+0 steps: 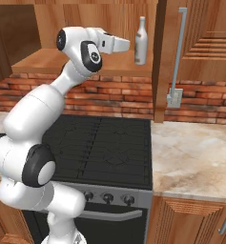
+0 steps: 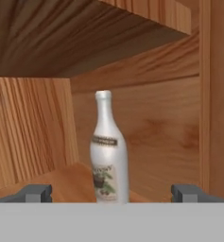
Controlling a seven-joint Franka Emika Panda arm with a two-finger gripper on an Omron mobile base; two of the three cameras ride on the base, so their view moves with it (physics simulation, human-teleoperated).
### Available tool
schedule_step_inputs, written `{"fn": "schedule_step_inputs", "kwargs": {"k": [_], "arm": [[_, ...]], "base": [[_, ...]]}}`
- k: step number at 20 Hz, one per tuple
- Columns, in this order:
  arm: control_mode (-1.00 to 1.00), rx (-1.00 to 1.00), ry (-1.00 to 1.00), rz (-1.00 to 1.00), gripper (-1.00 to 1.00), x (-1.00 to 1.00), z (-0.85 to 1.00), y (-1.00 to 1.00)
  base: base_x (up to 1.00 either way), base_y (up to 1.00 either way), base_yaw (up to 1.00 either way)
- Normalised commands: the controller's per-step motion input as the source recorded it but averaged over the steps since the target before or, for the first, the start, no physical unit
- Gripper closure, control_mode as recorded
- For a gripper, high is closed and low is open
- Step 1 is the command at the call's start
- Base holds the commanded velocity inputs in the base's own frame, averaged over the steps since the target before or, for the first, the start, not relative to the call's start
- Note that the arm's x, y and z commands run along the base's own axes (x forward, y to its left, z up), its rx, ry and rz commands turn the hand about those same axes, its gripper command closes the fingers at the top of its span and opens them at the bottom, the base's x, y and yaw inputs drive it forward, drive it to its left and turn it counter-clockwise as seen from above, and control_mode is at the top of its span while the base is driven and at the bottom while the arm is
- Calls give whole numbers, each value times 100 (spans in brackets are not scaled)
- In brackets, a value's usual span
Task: There is a bowl on the dining counter. Grab a lemon wedge from the fridge and place it in the bowl. Then get the liquor bottle and glass cup from the cabinet and place them next to the bowl.
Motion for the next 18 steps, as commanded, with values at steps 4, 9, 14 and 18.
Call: {"fn": "schedule_step_inputs", "kwargs": {"k": [4,9,14,18], "arm": [[-100,0,0,0,-100,34,0,-14],[-100,0,0,0,-100,17,0,-22],[-100,0,0,0,-100,6,0,-27],[-100,0,0,0,-100,14,0,-14]], "base": [[0,0,0],[0,0,0],[0,0,0],[0,0,0]]}}
